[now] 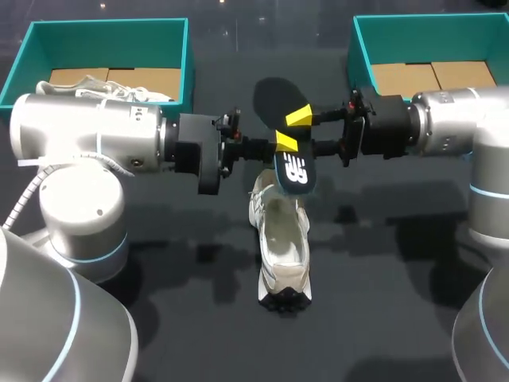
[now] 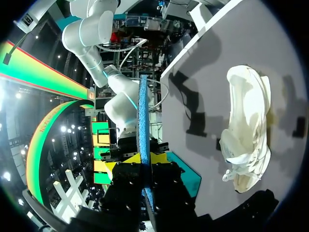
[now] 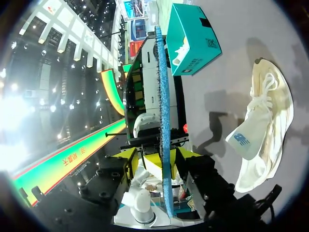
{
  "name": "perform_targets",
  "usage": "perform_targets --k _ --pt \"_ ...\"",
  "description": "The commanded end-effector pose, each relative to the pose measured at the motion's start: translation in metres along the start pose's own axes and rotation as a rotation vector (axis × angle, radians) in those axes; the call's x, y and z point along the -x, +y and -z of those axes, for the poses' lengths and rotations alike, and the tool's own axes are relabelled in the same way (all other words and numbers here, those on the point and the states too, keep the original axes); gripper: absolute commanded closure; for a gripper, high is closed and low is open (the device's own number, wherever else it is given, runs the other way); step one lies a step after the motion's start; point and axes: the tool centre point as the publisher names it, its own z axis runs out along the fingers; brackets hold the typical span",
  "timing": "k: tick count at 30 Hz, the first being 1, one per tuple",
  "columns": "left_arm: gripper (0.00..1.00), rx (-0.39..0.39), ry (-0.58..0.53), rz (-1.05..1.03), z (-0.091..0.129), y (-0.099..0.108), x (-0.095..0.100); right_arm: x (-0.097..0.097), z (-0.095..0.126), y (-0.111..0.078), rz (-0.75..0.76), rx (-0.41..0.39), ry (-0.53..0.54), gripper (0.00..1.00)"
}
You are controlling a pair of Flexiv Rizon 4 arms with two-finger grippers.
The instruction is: Take the shoe out of the shoebox, open the shoe tongue, remove and reinsert the insole, then place the shoe into the shoebox
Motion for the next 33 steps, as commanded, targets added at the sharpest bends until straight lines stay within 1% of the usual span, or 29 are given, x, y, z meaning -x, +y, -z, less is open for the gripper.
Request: perform_targets --k 1,12,17,22,27,33 --pt "1.00 -0.002 -0.002 -0.003 0.001 -0.001 -0.003 0.001 -0.003 0.003 -0.003 -0.007 0.004 0.62" --pt "1.00 -0.007 0.000 -0.008 0.000 -0.004 -0.005 0.002 -0.004 0.007 -0.003 -0.002 0.010 0.69" --pt "1.00 -0.001 -0.001 -0.007 0.000 -0.004 -0.005 0.003 -0.004 0.010 -0.005 -0.003 0.014 0.76" --pt "1.00 0.006 -0.001 -0.006 0.000 -0.004 -0.005 0.004 -0.004 0.012 -0.002 0.003 0.021 0.73" --pt "1.00 0.012 -0.004 -0.002 0.000 -0.005 -0.005 0.005 -0.004 0.014 0.009 0.026 0.021 0.71" --pt "1.00 0.017 -0.008 0.005 -0.001 -0.005 -0.005 0.006 -0.003 0.014 0.046 0.029 0.015 0.72"
